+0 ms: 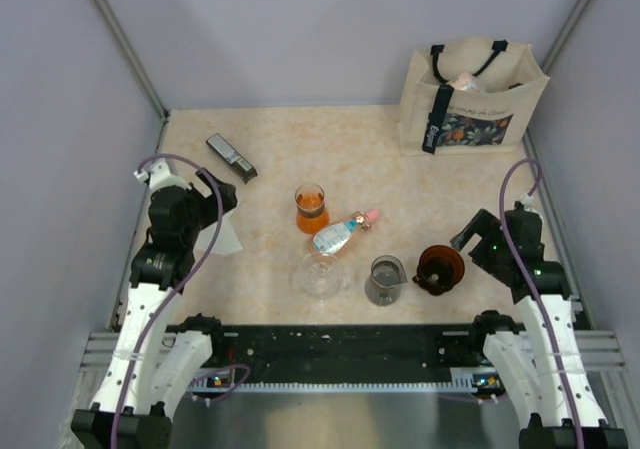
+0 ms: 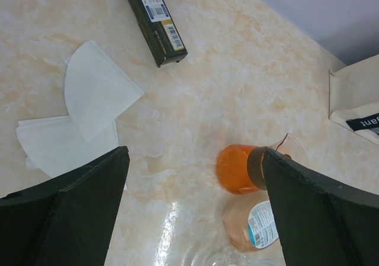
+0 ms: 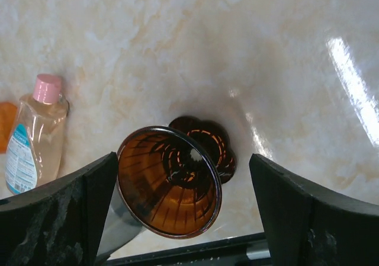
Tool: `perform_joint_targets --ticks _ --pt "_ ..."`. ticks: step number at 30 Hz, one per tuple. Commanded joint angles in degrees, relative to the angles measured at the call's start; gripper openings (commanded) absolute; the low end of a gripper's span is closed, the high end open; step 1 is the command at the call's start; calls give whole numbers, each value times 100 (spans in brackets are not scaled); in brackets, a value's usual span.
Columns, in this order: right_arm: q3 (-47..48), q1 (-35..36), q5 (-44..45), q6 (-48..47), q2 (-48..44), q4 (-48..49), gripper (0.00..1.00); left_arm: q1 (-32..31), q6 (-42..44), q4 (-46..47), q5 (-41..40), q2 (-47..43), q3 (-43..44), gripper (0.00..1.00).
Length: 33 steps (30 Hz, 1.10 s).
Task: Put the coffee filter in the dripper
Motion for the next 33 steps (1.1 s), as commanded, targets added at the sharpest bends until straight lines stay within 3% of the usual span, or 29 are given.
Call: perform_joint_targets --ticks 1,11,25,33 --pt "-377 -26 -394 744 -15 -126 90 20 112 401 132 71 -34 99" --pt "-1055 -34 -658 1052 -182 94 64 29 192 498 219 71 -148 99" --pt "-1284 -35 -904 1052 -314 420 0 29 200 305 88 177 -61 99" --pt "357 -35 -842 429 186 69 0 29 183 270 97 256 -43 99"
